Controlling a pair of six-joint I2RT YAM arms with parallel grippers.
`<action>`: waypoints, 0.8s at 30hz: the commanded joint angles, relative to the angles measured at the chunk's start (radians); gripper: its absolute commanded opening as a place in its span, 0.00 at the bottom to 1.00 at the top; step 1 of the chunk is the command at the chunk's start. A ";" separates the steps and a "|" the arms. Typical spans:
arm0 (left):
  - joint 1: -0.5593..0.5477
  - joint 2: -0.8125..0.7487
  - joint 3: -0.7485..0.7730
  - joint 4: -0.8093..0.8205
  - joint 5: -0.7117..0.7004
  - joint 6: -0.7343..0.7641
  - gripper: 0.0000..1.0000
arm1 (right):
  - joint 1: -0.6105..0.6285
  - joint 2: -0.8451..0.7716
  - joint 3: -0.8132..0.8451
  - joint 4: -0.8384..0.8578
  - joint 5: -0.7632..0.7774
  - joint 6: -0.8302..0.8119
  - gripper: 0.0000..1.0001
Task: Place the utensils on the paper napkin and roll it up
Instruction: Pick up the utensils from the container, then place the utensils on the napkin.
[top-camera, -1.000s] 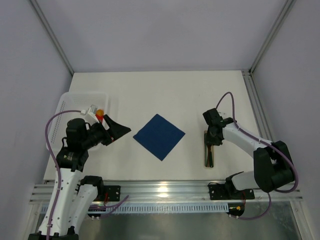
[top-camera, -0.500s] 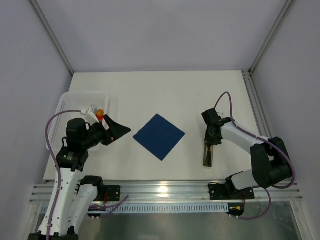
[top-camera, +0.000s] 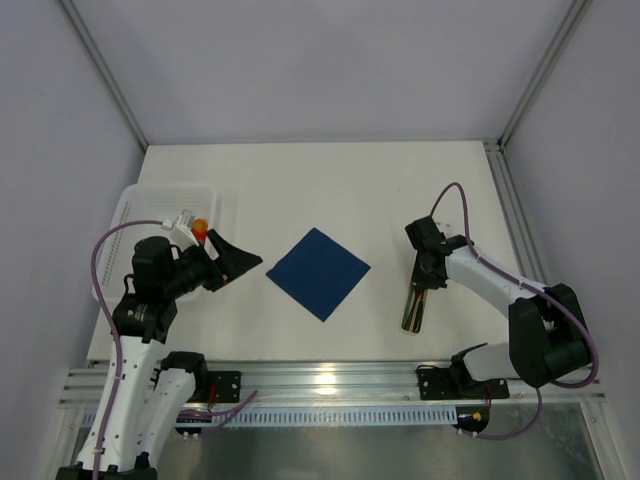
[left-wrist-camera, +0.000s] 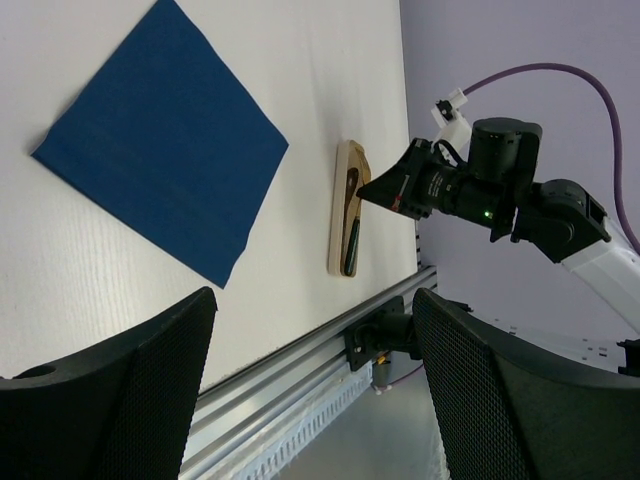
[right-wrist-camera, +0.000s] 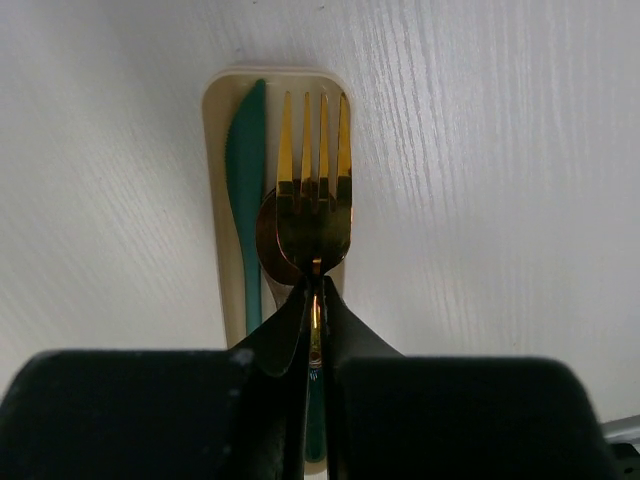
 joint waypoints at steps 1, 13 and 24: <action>-0.005 -0.007 0.009 0.046 0.037 -0.003 0.81 | 0.022 -0.039 0.051 -0.037 0.061 -0.025 0.04; -0.005 -0.014 -0.001 0.046 0.014 -0.007 0.79 | 0.165 -0.074 0.273 -0.150 0.131 -0.027 0.04; -0.005 -0.037 0.018 -0.081 -0.179 0.040 0.77 | 0.331 0.208 0.600 -0.114 0.041 0.010 0.04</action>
